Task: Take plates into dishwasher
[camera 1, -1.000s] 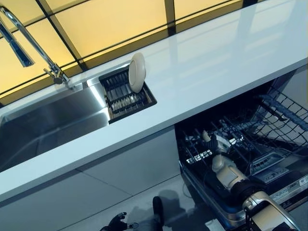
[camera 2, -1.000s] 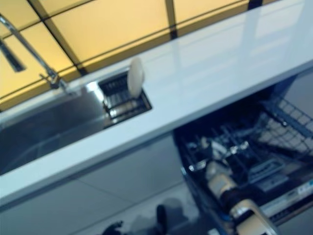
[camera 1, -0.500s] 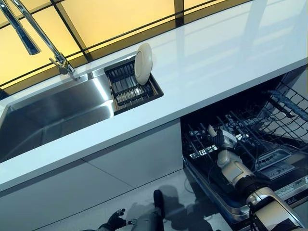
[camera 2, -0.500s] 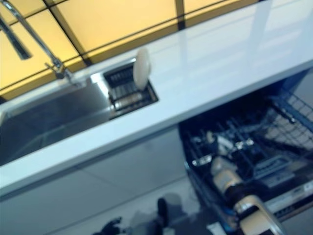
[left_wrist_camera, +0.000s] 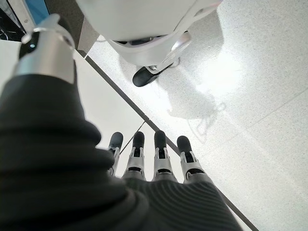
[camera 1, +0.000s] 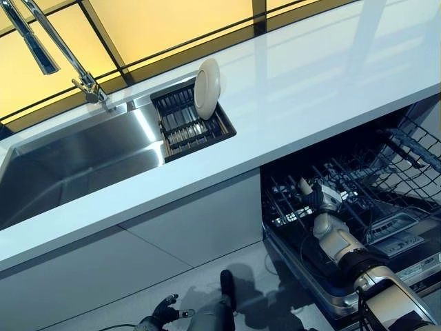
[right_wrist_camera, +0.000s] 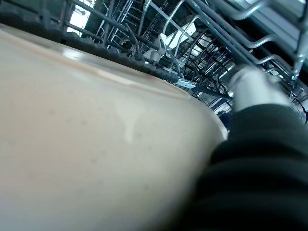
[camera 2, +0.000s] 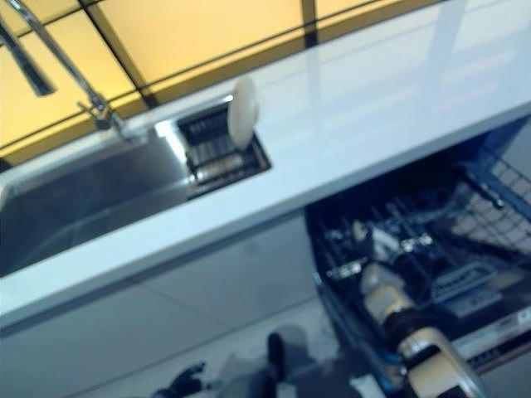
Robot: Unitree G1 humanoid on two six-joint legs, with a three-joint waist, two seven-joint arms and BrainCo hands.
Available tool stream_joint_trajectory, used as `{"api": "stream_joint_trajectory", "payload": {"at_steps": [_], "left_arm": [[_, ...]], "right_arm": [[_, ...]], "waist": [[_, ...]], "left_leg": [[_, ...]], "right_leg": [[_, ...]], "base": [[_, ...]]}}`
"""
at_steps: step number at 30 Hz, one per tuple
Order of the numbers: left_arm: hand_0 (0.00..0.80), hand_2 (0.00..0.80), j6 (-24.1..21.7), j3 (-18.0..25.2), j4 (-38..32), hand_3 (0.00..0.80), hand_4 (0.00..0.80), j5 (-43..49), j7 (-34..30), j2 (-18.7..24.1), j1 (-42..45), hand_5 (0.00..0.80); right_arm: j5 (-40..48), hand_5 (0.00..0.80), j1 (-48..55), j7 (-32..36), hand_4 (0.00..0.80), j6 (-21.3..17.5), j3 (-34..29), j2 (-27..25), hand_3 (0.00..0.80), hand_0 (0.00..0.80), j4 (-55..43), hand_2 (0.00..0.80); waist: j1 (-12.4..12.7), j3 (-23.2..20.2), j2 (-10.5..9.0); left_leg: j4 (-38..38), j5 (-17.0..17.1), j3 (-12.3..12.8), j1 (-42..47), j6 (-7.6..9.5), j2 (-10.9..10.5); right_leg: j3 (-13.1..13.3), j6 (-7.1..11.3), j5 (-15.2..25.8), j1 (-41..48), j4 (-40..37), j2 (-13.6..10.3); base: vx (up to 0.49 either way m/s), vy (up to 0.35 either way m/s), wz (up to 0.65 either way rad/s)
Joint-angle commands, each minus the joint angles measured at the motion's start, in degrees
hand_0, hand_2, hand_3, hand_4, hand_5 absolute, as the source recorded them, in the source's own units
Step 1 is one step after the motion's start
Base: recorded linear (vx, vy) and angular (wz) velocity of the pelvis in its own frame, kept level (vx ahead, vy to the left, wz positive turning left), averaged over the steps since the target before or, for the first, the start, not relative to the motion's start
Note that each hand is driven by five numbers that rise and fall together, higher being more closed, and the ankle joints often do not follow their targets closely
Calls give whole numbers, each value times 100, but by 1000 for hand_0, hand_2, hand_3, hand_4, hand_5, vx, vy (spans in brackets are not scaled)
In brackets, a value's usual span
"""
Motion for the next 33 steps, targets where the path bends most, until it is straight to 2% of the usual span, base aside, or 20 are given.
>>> {"api": "stream_joint_trajectory", "payload": {"at_steps": [1,17,23,28,30,33], "left_arm": [[0,0,-32,-76,-294,0,0,-164,155,111,-91,0],[0,0,132,86,-311,0,0,-18,150,258,-11,0],[0,0,129,230,-316,0,0,28,185,294,146,0],[0,0,193,558,-457,0,0,196,260,298,478,0],[0,0,265,776,-576,0,0,329,258,278,723,0],[0,0,334,1051,-662,0,0,465,216,255,983,0]], "right_arm": [[408,0,327,18,0,216,-145,-4,0,0,918,0],[504,0,638,-230,0,14,-299,77,0,0,484,0],[812,0,943,-592,0,-155,-552,105,0,0,-149,0],[784,0,1891,-812,0,-594,-1187,56,0,0,-1258,0],[669,0,2630,-792,0,-899,-1593,67,0,0,-1973,0],[513,0,3241,-619,0,-1159,-1978,144,0,0,-2574,0]], "waist": [[37,424,-65],[-17,399,-304],[-78,351,-436],[-193,238,-639],[-275,135,-734],[-378,-27,-827]], "left_leg": [[591,90,-172,24,8,124],[590,135,-128,106,14,244],[440,140,-79,221,19,254],[318,122,-3,391,46,322],[282,102,40,510,51,371],[234,95,85,634,53,433]], "right_leg": [[191,-33,966,-137,-360,-126],[231,26,1151,76,-638,1],[268,74,1216,280,-948,124],[324,144,1296,517,-1276,247],[358,182,1342,663,-1444,311],[414,217,1421,785,-1644,393]], "base": [[0,0,0],[10,-18,-1],[4,-7,-2],[29,-46,-19],[86,-37,-19],[95,-23,-10]]}}
